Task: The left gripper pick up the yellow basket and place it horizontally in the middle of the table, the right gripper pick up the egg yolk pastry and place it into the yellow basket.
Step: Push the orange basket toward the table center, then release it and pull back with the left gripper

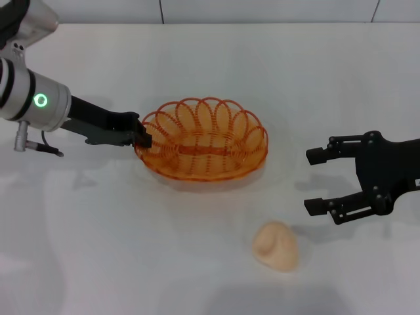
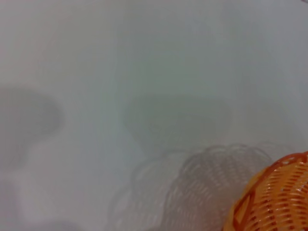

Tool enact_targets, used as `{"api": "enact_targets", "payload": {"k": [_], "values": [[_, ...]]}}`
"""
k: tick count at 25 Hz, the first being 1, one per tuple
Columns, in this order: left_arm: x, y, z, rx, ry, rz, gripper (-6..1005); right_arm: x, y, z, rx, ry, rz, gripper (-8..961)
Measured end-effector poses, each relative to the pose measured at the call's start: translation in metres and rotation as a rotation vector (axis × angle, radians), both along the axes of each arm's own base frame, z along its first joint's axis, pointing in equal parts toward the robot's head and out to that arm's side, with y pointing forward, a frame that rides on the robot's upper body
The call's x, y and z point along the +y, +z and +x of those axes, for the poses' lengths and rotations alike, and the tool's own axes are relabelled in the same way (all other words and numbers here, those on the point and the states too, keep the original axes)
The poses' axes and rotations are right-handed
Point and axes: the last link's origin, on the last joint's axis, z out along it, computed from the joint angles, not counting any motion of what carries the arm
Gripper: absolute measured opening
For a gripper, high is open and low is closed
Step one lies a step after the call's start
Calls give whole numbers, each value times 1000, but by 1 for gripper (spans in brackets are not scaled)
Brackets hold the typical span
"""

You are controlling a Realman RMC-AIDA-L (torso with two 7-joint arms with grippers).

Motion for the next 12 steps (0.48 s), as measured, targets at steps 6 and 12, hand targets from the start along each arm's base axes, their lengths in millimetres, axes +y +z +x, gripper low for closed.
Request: {"api": "enact_targets", "payload": {"k": [6, 12], "values": [[1, -2, -1, 1, 3, 11, 81, 0, 0, 0, 0, 1, -2, 858], [-1, -9, -2, -5, 13, 7, 83, -1, 0, 0, 0, 2, -9, 858]]}}
